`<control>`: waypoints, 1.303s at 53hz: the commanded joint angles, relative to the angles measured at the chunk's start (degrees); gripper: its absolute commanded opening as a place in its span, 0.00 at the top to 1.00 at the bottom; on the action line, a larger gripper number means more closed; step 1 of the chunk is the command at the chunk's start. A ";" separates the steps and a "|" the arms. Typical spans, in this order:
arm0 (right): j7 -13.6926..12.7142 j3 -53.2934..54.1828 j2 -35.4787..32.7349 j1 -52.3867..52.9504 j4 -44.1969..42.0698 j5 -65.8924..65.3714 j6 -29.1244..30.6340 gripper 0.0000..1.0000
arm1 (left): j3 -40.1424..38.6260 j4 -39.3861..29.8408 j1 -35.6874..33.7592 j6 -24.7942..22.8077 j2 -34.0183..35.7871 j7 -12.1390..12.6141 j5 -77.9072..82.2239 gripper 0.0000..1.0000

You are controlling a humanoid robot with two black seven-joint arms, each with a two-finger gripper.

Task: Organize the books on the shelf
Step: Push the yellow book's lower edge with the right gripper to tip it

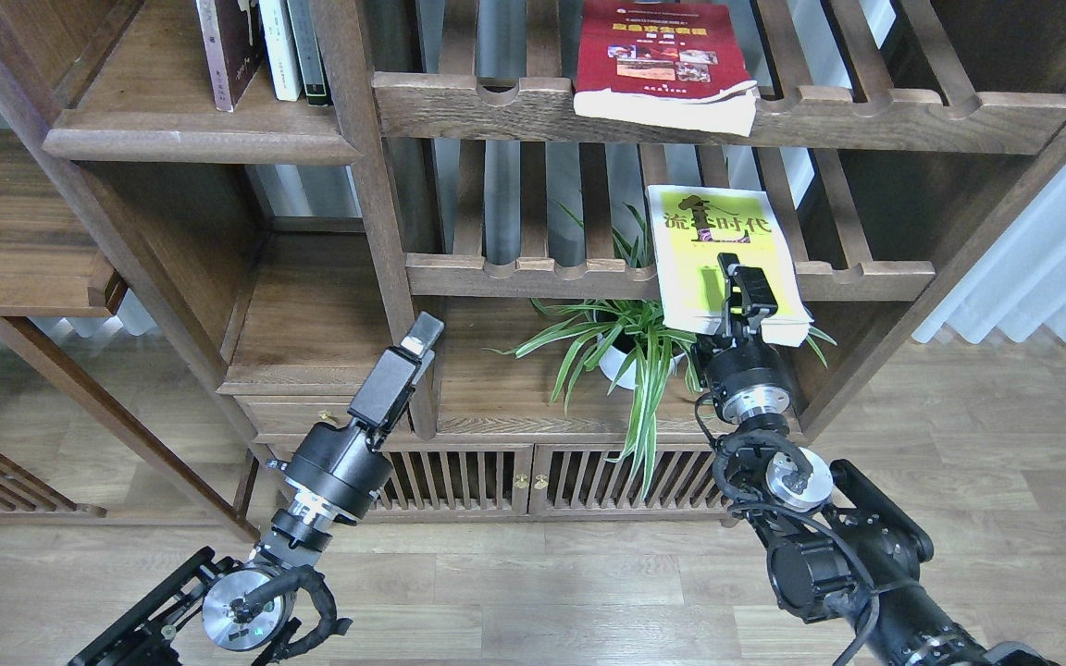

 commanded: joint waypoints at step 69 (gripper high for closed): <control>-0.08 0.18 0.00 -0.08 -1.42 0.43 9.91 0.96 | 0.05 3.96 0.59 0.00 -0.02 0.11 -0.39 0.00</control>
